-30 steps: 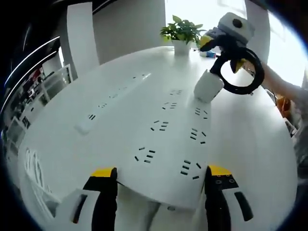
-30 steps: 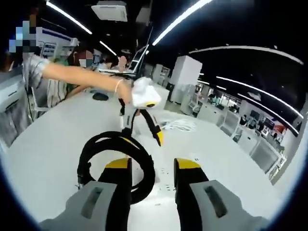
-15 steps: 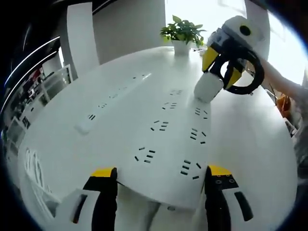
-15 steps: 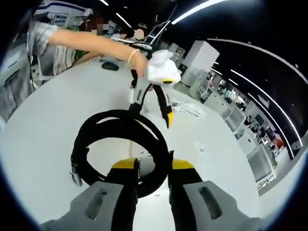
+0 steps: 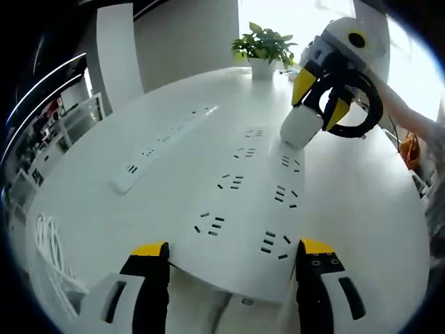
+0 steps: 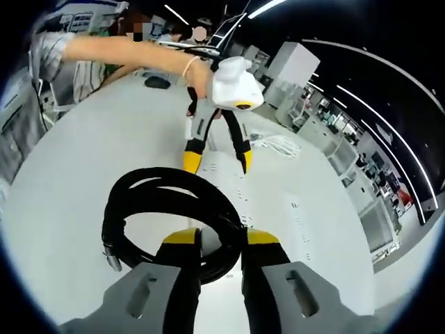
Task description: Straighten the power strip on the desk, plug the charger into it
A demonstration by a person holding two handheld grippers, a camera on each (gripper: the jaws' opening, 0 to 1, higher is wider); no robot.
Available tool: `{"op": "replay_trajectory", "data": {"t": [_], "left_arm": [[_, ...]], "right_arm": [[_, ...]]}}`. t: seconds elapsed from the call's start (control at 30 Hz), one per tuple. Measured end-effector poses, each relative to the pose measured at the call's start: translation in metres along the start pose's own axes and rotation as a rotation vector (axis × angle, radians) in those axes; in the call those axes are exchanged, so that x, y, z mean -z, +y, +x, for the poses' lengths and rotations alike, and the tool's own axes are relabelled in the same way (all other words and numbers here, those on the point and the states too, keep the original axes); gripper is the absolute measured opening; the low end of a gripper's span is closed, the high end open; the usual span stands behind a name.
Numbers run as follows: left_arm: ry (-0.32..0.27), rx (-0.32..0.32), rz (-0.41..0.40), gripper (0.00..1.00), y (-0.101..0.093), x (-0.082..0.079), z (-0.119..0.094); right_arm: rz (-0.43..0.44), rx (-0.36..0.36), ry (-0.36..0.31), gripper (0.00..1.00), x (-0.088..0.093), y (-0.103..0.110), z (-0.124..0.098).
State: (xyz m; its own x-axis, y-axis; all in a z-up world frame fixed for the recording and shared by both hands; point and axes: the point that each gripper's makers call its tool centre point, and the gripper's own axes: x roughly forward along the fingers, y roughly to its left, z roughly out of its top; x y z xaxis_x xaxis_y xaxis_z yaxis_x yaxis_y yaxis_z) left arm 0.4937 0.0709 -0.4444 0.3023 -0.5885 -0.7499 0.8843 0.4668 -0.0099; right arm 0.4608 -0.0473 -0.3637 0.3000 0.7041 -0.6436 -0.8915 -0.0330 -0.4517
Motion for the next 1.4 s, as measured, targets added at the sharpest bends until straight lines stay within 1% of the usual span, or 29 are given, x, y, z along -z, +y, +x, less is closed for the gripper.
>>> {"op": "replay_trajectory", "data": {"t": [0.07, 0.13, 0.2, 0.3, 0.4, 0.43, 0.5, 0.53, 0.57, 0.6, 0.63, 0.67, 0.7, 0.83, 0.87, 0.9, 0.97, 1.0, 1.03, 1.07, 1.1, 1.17, 1.23, 1.27, 1.3, 1.33, 1.4], "left_arm": [[0.002, 0.000, 0.000, 0.76, -0.001, 0.000, 0.000], [0.003, 0.000, 0.000, 0.76, -0.001, 0.001, 0.000], [0.002, 0.000, 0.000, 0.76, -0.003, 0.002, 0.000], [0.005, -0.001, 0.000, 0.76, -0.004, 0.003, 0.000], [0.012, -0.003, -0.003, 0.76, -0.008, 0.005, -0.001], [0.013, -0.004, -0.005, 0.76, -0.009, 0.005, -0.001], [0.015, -0.004, -0.005, 0.76, -0.010, 0.006, -0.001], [0.015, -0.004, -0.004, 0.76, -0.011, 0.006, -0.001], [0.015, -0.003, -0.003, 0.76, -0.011, 0.007, -0.001], [0.015, -0.002, -0.001, 0.75, -0.012, 0.007, -0.002], [0.016, -0.002, -0.001, 0.75, -0.013, 0.007, -0.002], [0.017, -0.003, -0.002, 0.75, -0.013, 0.007, -0.002], [0.016, -0.002, 0.000, 0.75, -0.014, 0.008, -0.002], [0.043, 0.005, 0.006, 0.75, -0.016, 0.009, -0.002], [0.054, 0.007, 0.006, 0.75, -0.017, 0.009, -0.002], [0.059, 0.010, 0.007, 0.74, -0.017, 0.010, -0.002], [0.074, 0.020, 0.015, 0.74, -0.019, 0.011, -0.002], [0.080, 0.024, 0.018, 0.74, -0.019, 0.011, -0.002], [0.081, 0.026, 0.019, 0.74, -0.020, 0.011, -0.002], [0.084, 0.030, 0.023, 0.73, -0.021, 0.012, -0.002], [0.089, 0.033, 0.024, 0.73, -0.021, 0.012, -0.002], [0.099, 0.036, 0.027, 0.73, -0.022, 0.012, -0.002], [0.106, 0.037, 0.028, 0.73, -0.022, 0.012, -0.002], [0.110, 0.039, 0.029, 0.73, -0.023, 0.012, -0.002], [0.113, 0.039, 0.028, 0.72, -0.022, 0.012, -0.002], [0.114, 0.040, 0.031, 0.72, -0.023, 0.012, -0.002], [0.111, 0.042, 0.033, 0.72, -0.021, 0.011, -0.003]], "right_arm": [[0.014, 0.000, 0.009, 0.19, 0.000, 0.001, 0.001], [0.025, -0.016, 0.025, 0.19, 0.001, 0.002, 0.002], [-0.001, -0.025, 0.046, 0.19, 0.000, 0.005, 0.003], [0.001, -0.033, 0.077, 0.19, -0.001, 0.006, 0.005], [0.008, -0.032, 0.080, 0.19, 0.001, 0.007, 0.006], [0.044, -0.028, 0.079, 0.19, 0.001, 0.009, 0.006], [0.021, -0.042, 0.077, 0.19, 0.000, 0.014, 0.006], [0.032, -0.051, 0.079, 0.19, 0.000, 0.015, 0.007], [0.063, -0.069, 0.070, 0.19, 0.000, 0.018, 0.007], [0.071, -0.085, 0.064, 0.19, 0.000, 0.017, 0.007], [0.058, -0.092, 0.047, 0.19, -0.001, 0.017, 0.008], [0.102, -0.104, 0.040, 0.19, 0.000, 0.018, 0.008], [0.085, -0.105, 0.035, 0.19, 0.000, 0.017, 0.008], [0.114, -0.117, 0.027, 0.19, 0.001, 0.019, 0.011], [0.077, -0.125, 0.026, 0.19, 0.000, 0.021, 0.012], [0.112, -0.125, 0.018, 0.19, 0.001, 0.021, 0.013], [0.160, -0.142, -0.048, 0.19, 0.002, 0.018, 0.013], [0.212, -0.155, -0.075, 0.19, 0.006, 0.010, 0.014], [0.245, -0.158, -0.086, 0.19, 0.007, 0.007, 0.015], [0.282, -0.168, -0.112, 0.19, 0.006, 0.006, 0.015], [0.256, -0.170, -0.123, 0.20, 0.007, 0.006, 0.014], [0.279, -0.186, -0.147, 0.20, 0.006, 0.005, 0.014], [0.283, -0.194, -0.144, 0.20, 0.006, 0.003, 0.014], [0.269, -0.193, -0.129, 0.20, 0.007, 0.002, 0.014], [0.272, -0.190, -0.108, 0.20, 0.008, 0.000, 0.014], [0.266, -0.194, -0.097, 0.20, 0.009, -0.005, 0.011], [0.254, -0.192, -0.077, 0.20, 0.009, -0.006, 0.010]]}}
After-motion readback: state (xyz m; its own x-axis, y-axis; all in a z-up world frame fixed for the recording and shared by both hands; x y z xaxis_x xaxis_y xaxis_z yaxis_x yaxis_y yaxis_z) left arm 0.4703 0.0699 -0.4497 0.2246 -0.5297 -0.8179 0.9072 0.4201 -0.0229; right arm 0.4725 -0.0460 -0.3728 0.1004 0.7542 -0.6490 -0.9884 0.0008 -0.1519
